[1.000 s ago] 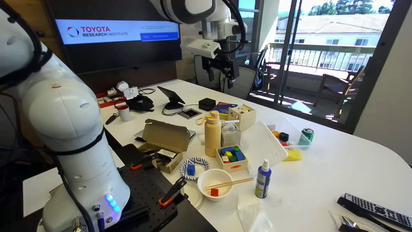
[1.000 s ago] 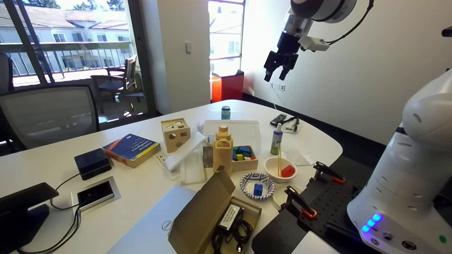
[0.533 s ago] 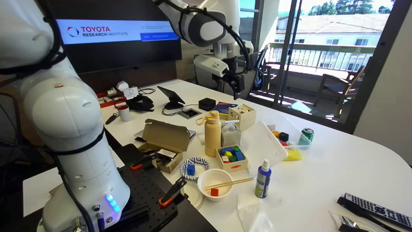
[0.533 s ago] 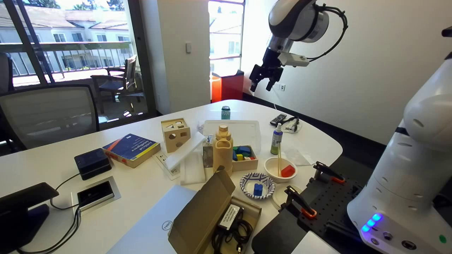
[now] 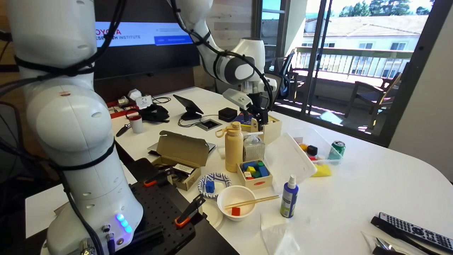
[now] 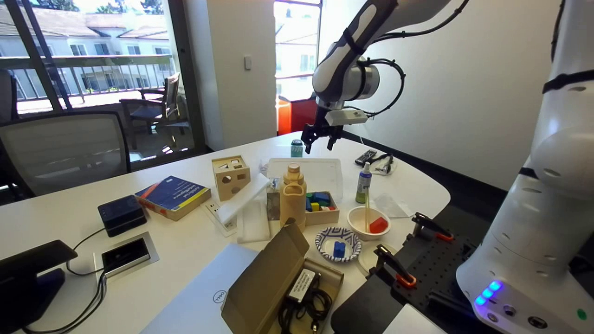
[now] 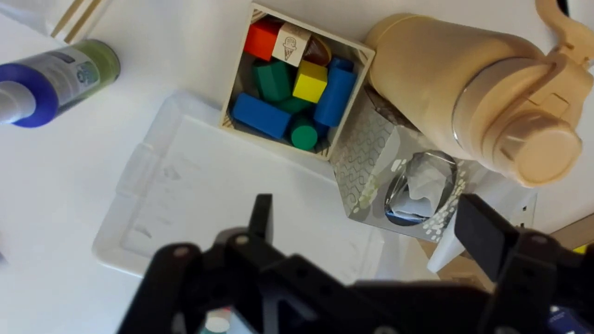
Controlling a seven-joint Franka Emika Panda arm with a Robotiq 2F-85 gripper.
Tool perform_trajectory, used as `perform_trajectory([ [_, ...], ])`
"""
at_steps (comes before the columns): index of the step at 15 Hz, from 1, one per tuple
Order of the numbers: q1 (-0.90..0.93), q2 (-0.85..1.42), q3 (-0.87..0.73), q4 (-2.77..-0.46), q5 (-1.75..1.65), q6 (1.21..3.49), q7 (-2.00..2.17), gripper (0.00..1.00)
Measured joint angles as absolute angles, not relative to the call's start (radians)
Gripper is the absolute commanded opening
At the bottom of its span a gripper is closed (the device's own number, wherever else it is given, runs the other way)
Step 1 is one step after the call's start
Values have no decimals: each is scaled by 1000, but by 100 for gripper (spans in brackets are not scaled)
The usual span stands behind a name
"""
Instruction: Shift the green block to the white bowl
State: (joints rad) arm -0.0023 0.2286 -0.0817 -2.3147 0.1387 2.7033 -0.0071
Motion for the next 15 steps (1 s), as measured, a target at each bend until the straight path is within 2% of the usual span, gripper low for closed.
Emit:
perform_trajectory([
  [6,-10,425,-91,-2210,112,2722,104,100],
  [15,-29,600,-83,-2087,127,2722,126,100],
])
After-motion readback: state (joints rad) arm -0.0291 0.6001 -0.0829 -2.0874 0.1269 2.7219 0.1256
